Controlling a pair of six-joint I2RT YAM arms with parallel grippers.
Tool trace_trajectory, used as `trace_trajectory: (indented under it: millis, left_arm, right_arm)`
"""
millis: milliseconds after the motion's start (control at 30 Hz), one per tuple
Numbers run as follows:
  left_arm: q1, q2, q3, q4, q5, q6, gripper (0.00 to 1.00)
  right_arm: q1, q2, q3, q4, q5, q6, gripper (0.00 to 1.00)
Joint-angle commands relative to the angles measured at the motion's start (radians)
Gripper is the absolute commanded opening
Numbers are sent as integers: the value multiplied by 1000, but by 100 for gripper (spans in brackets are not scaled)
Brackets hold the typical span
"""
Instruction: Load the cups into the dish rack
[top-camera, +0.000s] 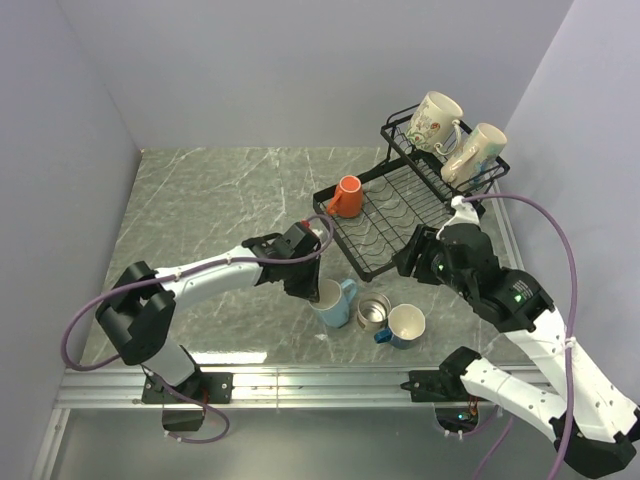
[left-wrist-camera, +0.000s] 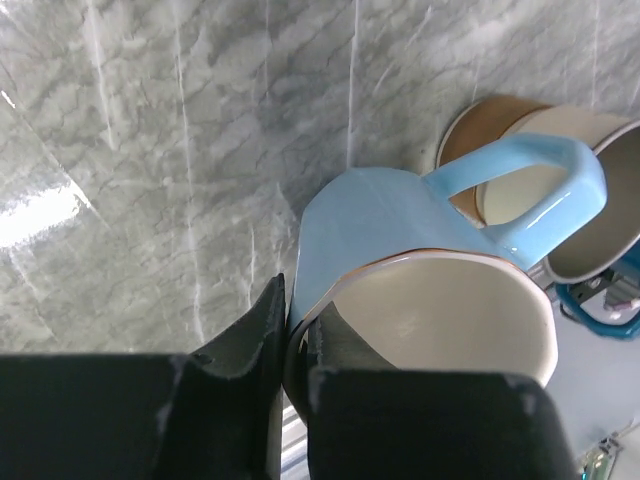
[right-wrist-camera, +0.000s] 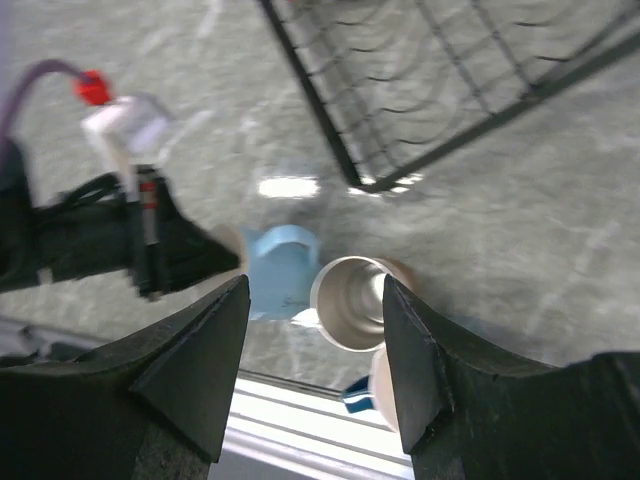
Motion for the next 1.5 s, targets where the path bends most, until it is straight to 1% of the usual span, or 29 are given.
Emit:
trace_trajectory:
  millis: [0,67,167,200,233,300,333,433,500,567,700,833,900,933,967,1000,1033,1067,1100,1133,1200,1233,1267,1300,1333,1367,1400,1433,1467]
  left_arm:
    - [13,-75,56,-36,53,41,0]
    - [58,-132,56,-56,76,47,1]
    - [145,-195,44,-59,190,56,1]
    - [168,-232,39,-50,243,61,0]
    - [209,-250,38,-39,361,62,0]
    - [234,-301,31,25,478,49,1]
    - [245,-316,27,53,601,38,0]
    - [247,-364,-8,228,786,-59,1]
    - [247,-390,-31,344,837,-151,0]
    - [247,-404,-58,413,882,-233,0]
    - [247,-422,-110,614,922,-384,1]
    - [248,-434,-169,869,917,-563,0]
    - [248,-418,-214,1075,900,-703,0]
    - [248,-410,-229,1154,890,-758,1]
    - [248,-386,-242,1319,880,-863,1]
    - [248,-373,-263,1392,871,-913,1]
    - [247,-361,-271,1453,848,-995,1]
    - [247,-334,-275,1560,842,-1028,1]
    - [245,-321,-278,1591,836,-1053,1]
    - [245,-310,-277,1614,831,-1082,0]
    - [242,-289,-262,1590,837,-1076,1]
    - [239,-287,-253,1557,847,-1039,0]
    - [240,-289,-243,1514,851,-1007,1]
    - [239,-295,-219,1380,854,-969,5]
    - [240,-299,-205,1306,854,-873,9]
    - [242,-313,-190,1196,842,-811,29]
    - [247,-318,-149,1074,822,-744,39]
    - [251,-322,-130,836,802,-675,47]
    - [257,-327,-116,749,764,-568,57]
  right_arm:
    - [1,-42,-11,137,-126,-43,63]
    - [0,-53,-26,220,-213,-52,64]
    - [0,-38,-31,312,-320,-69,64]
    - [0,-32,-34,333,-395,-75,64]
    - [0,-26,-34,350,-420,-84,64]
    - [1,-3,-31,398,-477,-92,64]
    - [1,5,-26,413,-526,-101,64]
    - [1,39,-14,473,-601,-107,65]
    - [0,68,-3,528,-635,-104,65]
    - [0,100,1,576,-673,-92,64]
    - [1,142,29,624,-709,-80,63]
    - [0,145,21,682,-740,-35,61]
    - [1,134,0,711,-746,-18,60]
    - [1,119,-11,725,-744,8,58]
    - [0,108,-38,761,-746,22,55]
    - [1,100,-52,778,-740,35,50]
    - [0,82,-65,809,-734,64,38]
    - [0,74,-77,823,-727,80,33]
    - [0,68,-94,832,-715,91,28]
    - [-2,59,-100,850,-712,110,16]
    - [0,53,-106,858,-703,123,5]
    - [0,48,-105,858,-695,126,0]
    - [1,47,-99,851,-686,124,0]
    - [0,47,-79,837,-677,120,0]
    - [0,50,-66,803,-661,114,0]
    - [1,54,-25,771,-646,102,0]
    - [1,62,3,730,-626,88,0]
    - [1,77,30,692,-609,59,0]
    - [0,85,56,618,-573,43,0]
